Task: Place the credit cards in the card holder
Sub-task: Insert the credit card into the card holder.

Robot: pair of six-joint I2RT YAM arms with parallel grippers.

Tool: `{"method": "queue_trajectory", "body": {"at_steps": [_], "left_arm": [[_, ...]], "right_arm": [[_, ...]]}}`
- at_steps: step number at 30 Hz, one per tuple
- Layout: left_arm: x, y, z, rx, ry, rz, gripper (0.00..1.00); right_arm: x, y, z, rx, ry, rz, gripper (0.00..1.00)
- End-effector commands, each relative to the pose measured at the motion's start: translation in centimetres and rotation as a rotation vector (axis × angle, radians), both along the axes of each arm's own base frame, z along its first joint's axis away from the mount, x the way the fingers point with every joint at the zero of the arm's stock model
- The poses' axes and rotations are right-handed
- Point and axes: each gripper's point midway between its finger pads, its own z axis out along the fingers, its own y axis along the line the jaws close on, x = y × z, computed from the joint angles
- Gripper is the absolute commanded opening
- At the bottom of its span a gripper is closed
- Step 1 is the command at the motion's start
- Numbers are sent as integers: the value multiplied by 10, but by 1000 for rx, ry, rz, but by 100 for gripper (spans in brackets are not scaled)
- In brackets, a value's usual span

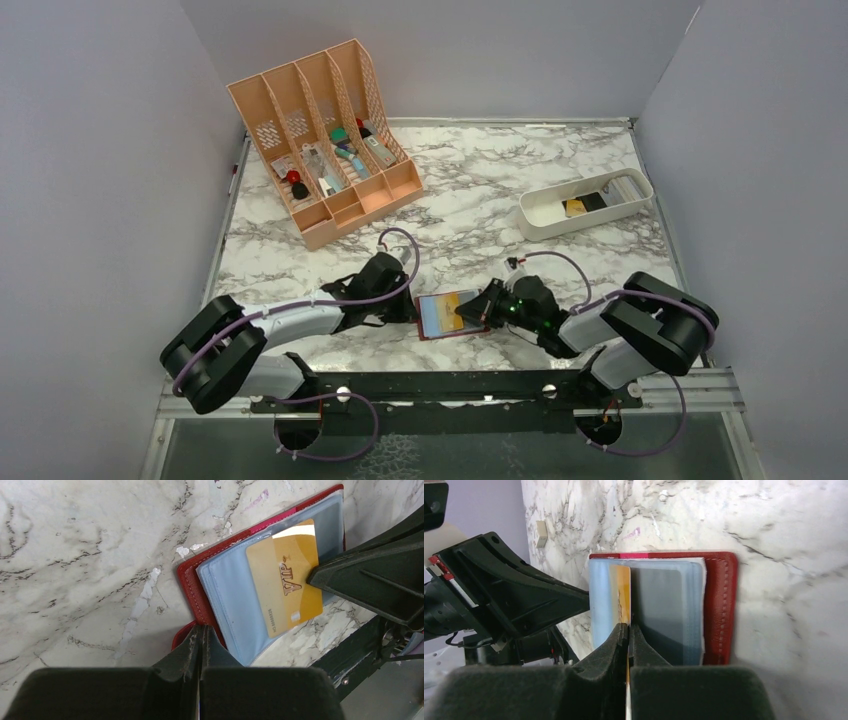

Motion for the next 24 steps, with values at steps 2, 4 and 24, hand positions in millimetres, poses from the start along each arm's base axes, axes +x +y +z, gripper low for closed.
{"method": "queue_trajectory", "body": {"at_steps": [2,4,24], "left_arm": [[-15,0,-4,-29,57,-17,0],[-15,1,-4,-28,56,-16,0],[-11,1,8,-29,32,-7,0]], "right_arm": [[0,19,-3,-58,-35,37,16],[0,22,-6,-129,-40,73,24],[-8,20,1,-278,-87,219,39]]}}
